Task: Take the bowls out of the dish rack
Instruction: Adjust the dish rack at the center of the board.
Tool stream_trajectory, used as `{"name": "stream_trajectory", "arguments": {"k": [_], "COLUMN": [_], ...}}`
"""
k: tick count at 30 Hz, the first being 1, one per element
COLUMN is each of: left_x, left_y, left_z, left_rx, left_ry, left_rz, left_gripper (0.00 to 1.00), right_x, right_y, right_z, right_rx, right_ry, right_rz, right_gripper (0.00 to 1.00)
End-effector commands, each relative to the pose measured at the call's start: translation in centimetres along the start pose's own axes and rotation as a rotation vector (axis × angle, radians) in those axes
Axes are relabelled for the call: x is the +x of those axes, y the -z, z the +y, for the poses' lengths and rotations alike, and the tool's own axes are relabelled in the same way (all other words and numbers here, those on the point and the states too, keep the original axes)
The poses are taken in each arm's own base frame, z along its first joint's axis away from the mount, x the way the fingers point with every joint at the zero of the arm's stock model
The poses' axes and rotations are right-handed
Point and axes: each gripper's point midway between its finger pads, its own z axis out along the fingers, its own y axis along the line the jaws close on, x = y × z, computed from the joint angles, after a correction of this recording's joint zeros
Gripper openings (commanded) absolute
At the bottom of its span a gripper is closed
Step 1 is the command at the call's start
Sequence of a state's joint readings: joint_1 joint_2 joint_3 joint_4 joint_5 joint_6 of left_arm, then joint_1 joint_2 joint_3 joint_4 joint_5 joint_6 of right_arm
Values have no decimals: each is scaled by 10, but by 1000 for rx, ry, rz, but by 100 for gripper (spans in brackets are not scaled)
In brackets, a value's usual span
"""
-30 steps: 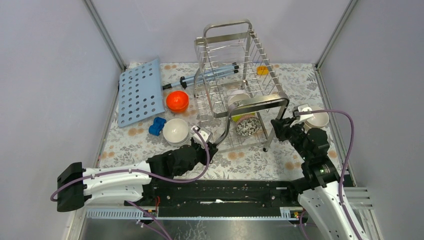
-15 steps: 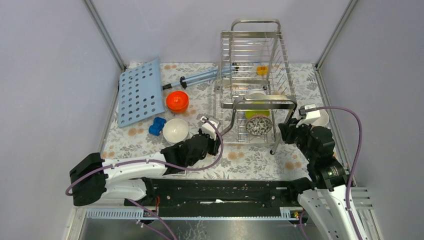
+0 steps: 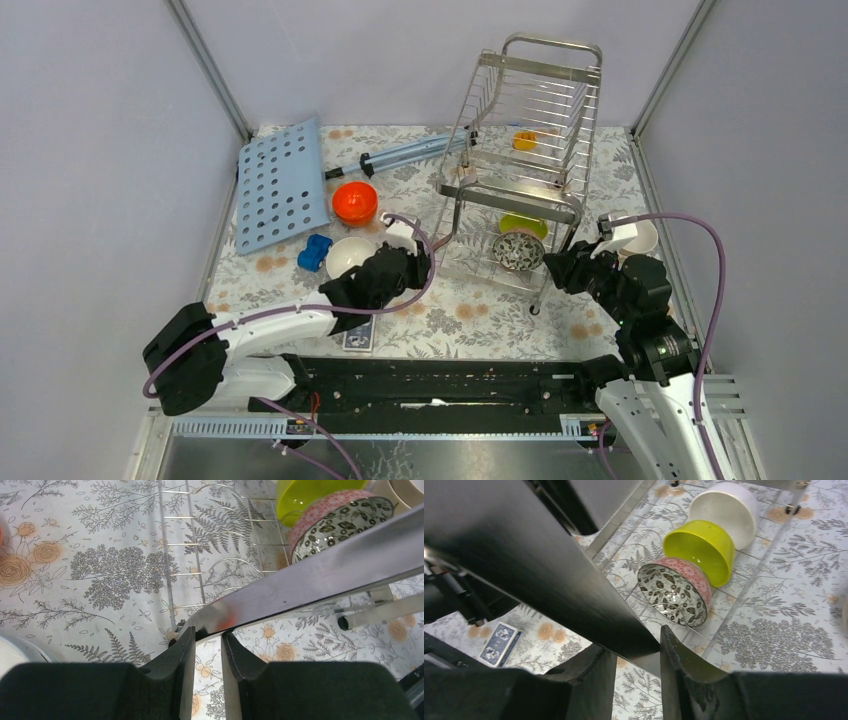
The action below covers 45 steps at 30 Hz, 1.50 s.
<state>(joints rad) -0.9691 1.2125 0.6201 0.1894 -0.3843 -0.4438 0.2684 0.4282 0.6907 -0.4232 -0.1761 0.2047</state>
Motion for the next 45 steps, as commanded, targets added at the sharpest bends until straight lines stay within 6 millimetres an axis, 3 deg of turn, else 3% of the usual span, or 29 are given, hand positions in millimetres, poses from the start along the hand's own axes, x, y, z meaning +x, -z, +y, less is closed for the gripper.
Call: {"name": "stream_trajectory", "arguments": {"k": [1,8,14,17,21,23,28,32,34,41,45], "left_x": [-23,-38,-62,-73,-72,-69,-61,-68,-71,-66,-72], "left_y": [-19,-42,-39,-27,-6,5,35,71,88,114,100], "left_z": [17,17,14,10,7,4,-3,-34,-56,-141,-172], "left_rx": [-44,-45,-19,18,65,93,169,333,446,693,698], "left_ry": [94,108,145,152,174,199,230,216,197,51,-3], "left_rz": [-73,-93,-179,-213,-206,-197,-174,-242,-301,-333,-431], "left_gripper": [0,0,3,21,60,67,82,92,92,93,94], "right_x": [-26,-21,-19,-23,-23,-21,-16,-15,-10,0,-2], "right_y": [24,14,-5,-11,-17,-18,-15,-2,7,46,69], "right_z": [73,77,76,74,72,70,63,58,54,44,38], "right_rx": [-322,-357,-371,-362,-347,-334,-288,-235,-202,-113,-75], "right_ry": [-302,-341,-407,-418,-411,-402,-372,-308,-272,-209,-186], "right_rz": [-25,-16,-20,-26,-16,-11,15,57,91,144,87], "right_gripper": [0,0,0,2,17,33,59,89,97,100,100]}}
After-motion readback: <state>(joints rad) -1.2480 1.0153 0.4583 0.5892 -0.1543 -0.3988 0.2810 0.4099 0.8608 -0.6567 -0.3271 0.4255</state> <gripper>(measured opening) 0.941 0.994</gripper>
